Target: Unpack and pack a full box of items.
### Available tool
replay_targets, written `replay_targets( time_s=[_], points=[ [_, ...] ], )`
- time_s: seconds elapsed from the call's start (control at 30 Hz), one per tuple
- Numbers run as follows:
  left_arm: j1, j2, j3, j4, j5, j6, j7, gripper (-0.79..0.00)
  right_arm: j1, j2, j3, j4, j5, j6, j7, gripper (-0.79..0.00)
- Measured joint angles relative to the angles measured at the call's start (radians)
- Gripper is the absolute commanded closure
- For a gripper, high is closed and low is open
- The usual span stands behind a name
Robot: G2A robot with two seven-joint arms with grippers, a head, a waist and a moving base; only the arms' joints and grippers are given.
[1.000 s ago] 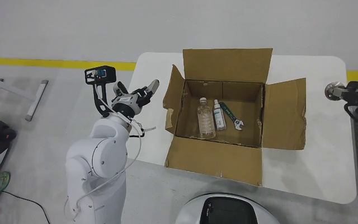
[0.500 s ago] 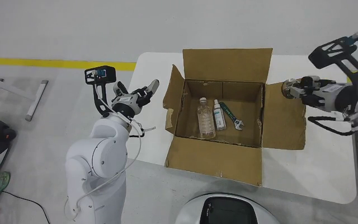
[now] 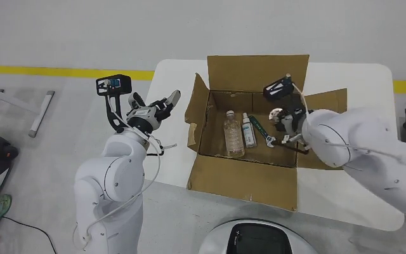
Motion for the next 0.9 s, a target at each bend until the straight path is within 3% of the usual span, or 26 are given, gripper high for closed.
replay_targets(
  time_s=[0.17,0.2,0.23,0.4,0.53,0.6,0.77,0.87,0.9],
  points=[
    [0.000,0.000,0.000,0.000,0.000,0.000,0.000,-0.785,0.030,-0.031,-0.088,0.063,-0.058,0.036,-0.003,-0.006],
    [0.000,0.000,0.000,0.000,0.000,0.000,0.000,-0.785,0.032,-0.036,-0.097,0.074,-0.064,0.040,-0.005,-0.099],
    [0.000,0.000,0.000,0.000,0.000,0.000,0.000,-0.785,0.035,-0.042,-0.107,0.088,-0.071,0.045,-0.008,-0.283],
    [0.000,0.000,0.000,0.000,0.000,0.000,0.000,-0.785,0.049,-0.061,-0.121,0.124,-0.074,0.053,-0.016,-0.366],
    [0.000,0.000,0.000,0.000,0.000,0.000,0.000,-0.785,0.055,-0.069,-0.099,0.133,-0.059,0.049,-0.013,-0.376],
    [0.000,0.000,0.000,0.000,0.000,0.000,0.000,-0.785,0.053,-0.069,-0.075,0.129,-0.043,0.049,-0.013,-0.477],
    [0.000,0.000,0.000,0.000,0.000,0.000,0.000,-0.785,0.035,-0.056,0.062,0.075,0.045,0.049,-0.012,-0.382],
    [0.000,0.000,0.000,0.000,0.000,0.000,0.000,-0.785,0.003,-0.037,0.209,0.009,0.122,0.053,-0.017,-0.329],
    [0.000,0.000,0.000,0.000,0.000,0.000,0.000,-0.785,-0.014,-0.030,0.266,-0.011,0.151,0.053,-0.017,-0.256]
  ],
)
